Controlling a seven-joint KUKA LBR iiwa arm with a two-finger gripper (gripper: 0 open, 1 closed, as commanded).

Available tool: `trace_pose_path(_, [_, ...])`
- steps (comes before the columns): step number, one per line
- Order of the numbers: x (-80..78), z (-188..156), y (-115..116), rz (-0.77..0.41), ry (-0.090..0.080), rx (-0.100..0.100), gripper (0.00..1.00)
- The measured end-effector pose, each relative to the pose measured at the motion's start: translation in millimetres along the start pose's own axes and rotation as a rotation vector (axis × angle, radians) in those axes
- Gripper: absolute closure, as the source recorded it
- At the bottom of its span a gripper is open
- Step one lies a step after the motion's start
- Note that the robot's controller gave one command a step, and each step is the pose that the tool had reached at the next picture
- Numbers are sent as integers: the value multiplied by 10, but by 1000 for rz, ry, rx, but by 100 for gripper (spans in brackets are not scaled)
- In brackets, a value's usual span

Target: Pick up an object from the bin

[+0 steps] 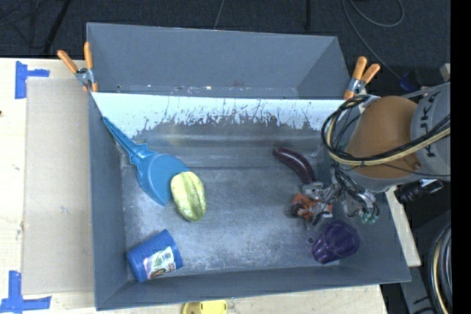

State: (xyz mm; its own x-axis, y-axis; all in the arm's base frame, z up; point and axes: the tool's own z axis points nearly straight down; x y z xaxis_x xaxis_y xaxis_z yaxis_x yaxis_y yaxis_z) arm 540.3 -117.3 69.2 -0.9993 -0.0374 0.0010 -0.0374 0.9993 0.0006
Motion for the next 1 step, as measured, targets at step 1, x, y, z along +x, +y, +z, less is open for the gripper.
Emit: trace_pose_path(1, [0, 0, 1, -2, 0, 0, 100])
